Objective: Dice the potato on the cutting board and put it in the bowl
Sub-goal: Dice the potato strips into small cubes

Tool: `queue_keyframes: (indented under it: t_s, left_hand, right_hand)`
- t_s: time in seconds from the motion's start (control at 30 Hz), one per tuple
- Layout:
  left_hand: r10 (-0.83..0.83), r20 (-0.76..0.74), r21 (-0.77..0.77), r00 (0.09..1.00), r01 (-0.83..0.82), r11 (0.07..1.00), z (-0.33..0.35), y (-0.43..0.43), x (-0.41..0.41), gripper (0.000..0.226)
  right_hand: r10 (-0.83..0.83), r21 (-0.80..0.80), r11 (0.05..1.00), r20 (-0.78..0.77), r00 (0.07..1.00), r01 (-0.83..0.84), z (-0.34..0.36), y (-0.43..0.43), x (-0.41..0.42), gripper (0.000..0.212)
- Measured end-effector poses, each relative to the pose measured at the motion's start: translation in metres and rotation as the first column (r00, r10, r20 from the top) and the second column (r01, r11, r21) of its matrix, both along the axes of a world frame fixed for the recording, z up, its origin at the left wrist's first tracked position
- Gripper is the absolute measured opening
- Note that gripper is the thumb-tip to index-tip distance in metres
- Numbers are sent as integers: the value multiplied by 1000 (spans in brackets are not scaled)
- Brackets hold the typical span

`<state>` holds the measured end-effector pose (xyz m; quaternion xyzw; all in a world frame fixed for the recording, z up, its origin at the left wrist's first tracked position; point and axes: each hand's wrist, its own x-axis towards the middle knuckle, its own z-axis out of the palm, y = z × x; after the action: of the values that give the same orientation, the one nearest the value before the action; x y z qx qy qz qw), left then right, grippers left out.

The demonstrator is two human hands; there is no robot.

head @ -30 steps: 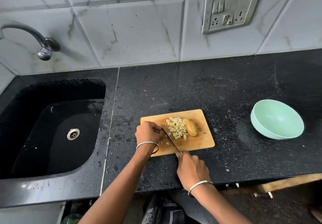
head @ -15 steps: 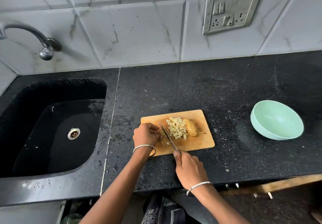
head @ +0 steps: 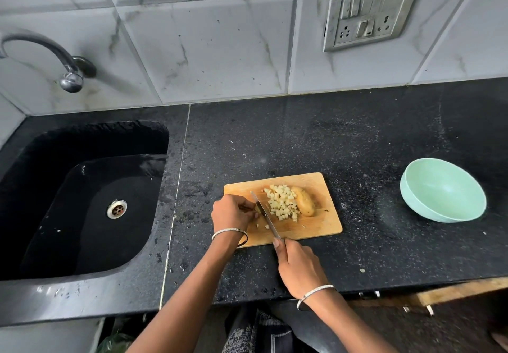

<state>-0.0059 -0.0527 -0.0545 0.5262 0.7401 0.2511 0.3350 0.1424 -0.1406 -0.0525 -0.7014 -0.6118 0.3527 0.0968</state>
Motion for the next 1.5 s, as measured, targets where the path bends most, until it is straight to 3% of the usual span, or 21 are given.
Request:
queue_keyframes:
  t_s: [0.23,0.43,0.6,0.87,1.17,1.33,1.5]
  left_hand:
    - [13,-27,0,1000,-13,1000,0,1,1,19]
    - [14,-96,-26,995,-17,1000,2,-1,4,15]
    - [19,-149,-30,989,-24,999,8,-4,5,8]
    - [-12,-158,-31,987,7,999,6,-6,-5,17]
    - [-25,-169,-16,985,22,1000,7,-8,-5,12]
    - [-10,-185,2,983,11,1000,8,-7,-4,11]
    - [-20,-186,-18,982,17,1000,7,-4,-7,10]
  right_hand:
    - [-9,-33,999,41,999,10,2,9,-8,41]
    - [57,47,996,264,963,-72,2,8,-23,39]
    - [73,106,988,332,940,-114,-2,3,-23,37]
    - [11,68,997,124,992,-20,2,4,-11,43]
    - [25,29,999,54,998,-26,-3,4,-11,47]
    - [16,-2,1000,90,996,-16,0,3,-15,46]
    - [56,20,998,274,960,-64,1,2,-27,42]
